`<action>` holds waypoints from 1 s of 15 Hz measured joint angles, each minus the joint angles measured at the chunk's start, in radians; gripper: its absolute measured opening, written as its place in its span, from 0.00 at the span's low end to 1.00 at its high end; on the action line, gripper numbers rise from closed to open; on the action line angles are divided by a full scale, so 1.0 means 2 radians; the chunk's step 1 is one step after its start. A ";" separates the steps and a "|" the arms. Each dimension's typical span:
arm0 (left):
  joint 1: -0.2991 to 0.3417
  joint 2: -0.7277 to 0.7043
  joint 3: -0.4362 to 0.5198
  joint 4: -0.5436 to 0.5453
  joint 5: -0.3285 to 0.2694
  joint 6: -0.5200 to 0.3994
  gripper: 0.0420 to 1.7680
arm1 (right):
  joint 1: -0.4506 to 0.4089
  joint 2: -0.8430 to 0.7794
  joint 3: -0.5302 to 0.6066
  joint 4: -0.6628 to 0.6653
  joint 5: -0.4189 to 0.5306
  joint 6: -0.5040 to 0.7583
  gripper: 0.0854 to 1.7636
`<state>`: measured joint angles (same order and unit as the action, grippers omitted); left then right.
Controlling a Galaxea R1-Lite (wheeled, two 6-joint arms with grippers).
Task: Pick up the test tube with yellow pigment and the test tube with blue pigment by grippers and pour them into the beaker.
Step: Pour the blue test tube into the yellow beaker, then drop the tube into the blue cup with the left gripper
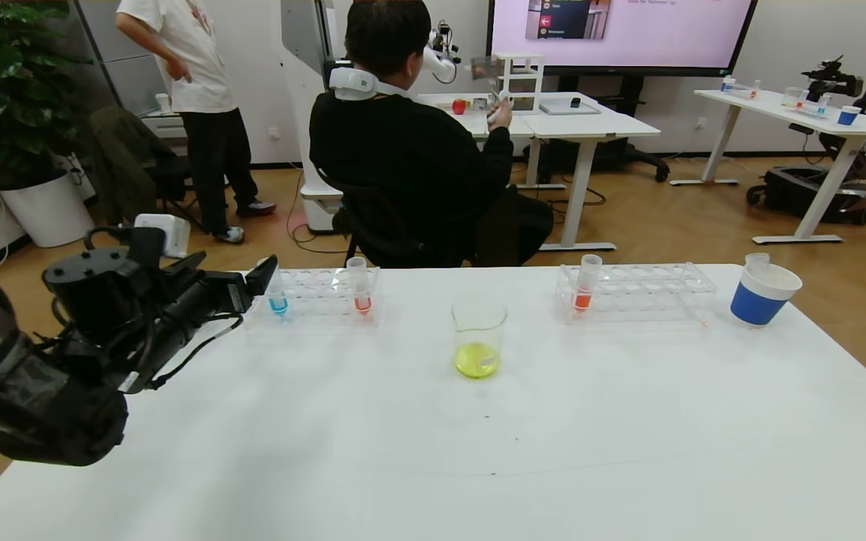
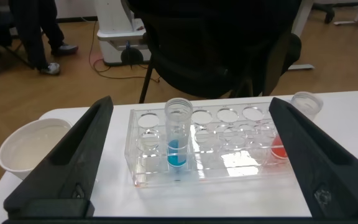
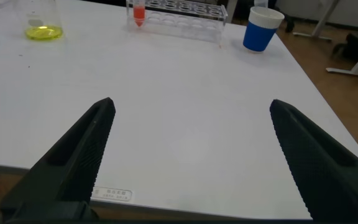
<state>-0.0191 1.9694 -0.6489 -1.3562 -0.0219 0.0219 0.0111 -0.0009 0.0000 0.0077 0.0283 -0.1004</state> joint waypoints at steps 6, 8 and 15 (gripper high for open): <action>-0.002 0.115 -0.021 -0.058 0.002 0.000 0.99 | 0.000 0.000 0.000 0.000 0.000 0.000 0.98; -0.002 0.128 -0.032 -0.057 0.003 0.000 0.99 | 0.000 0.000 0.000 0.000 0.000 0.000 0.98; -0.007 0.169 -0.120 -0.042 0.043 -0.005 0.99 | 0.000 0.000 0.000 0.000 0.000 0.000 0.98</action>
<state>-0.0330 2.3072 -0.8881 -1.4398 0.0649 0.0119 0.0115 -0.0009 0.0000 0.0077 0.0283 -0.1000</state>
